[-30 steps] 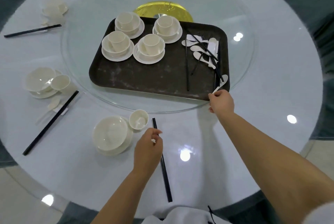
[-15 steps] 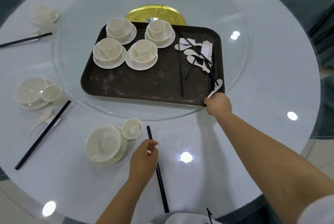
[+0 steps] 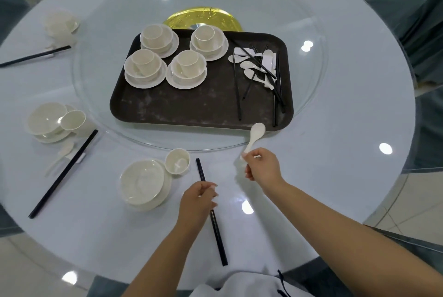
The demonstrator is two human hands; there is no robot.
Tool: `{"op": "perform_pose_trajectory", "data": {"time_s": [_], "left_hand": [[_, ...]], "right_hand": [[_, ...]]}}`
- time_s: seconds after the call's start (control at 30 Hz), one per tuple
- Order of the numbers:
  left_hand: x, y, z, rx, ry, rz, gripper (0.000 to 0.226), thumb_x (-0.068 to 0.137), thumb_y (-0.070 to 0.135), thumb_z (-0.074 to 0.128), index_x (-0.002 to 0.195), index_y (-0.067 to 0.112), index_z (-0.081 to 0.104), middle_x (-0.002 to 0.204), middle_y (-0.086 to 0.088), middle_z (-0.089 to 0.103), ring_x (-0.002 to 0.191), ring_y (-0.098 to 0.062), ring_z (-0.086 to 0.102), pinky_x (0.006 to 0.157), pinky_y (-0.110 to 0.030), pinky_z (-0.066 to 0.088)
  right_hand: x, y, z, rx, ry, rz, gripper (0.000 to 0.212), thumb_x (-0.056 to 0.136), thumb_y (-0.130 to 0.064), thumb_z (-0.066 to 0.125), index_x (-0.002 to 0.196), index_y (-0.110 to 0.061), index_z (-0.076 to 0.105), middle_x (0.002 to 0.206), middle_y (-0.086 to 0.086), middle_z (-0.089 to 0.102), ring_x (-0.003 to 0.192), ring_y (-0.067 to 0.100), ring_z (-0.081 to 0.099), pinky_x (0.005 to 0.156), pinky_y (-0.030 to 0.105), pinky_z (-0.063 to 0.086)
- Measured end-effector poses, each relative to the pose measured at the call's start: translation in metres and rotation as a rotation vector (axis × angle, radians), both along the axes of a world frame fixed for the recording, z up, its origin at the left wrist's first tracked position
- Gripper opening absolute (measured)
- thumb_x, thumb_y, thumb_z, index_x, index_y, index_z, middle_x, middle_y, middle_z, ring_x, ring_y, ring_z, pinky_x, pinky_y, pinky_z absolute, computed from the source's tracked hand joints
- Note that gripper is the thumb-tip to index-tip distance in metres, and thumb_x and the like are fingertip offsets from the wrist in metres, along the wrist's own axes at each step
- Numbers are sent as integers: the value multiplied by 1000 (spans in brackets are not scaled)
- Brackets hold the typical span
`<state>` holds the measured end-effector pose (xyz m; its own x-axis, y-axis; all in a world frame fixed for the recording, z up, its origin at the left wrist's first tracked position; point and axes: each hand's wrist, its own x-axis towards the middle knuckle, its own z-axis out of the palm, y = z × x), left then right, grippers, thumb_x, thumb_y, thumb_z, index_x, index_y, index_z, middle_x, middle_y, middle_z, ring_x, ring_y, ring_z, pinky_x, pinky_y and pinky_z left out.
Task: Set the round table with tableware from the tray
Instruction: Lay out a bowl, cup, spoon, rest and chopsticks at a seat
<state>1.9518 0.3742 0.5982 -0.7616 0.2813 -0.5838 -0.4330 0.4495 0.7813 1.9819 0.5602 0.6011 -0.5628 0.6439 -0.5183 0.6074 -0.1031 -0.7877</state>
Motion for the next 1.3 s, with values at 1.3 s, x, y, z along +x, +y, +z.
{"op": "perform_pose_trajectory", "data": {"time_s": [1.3], "left_hand": [[14,-39,-25,-68,-359,313,24,98,21,51,89,11,71,93,-11,72,92,-23,65,92,-36,51]], "right_hand": [[46,-111,-34,-120,-105,552,16,93,-21,61,84,-11,69,56,-2,66,50,13,64,53,23,53]]}}
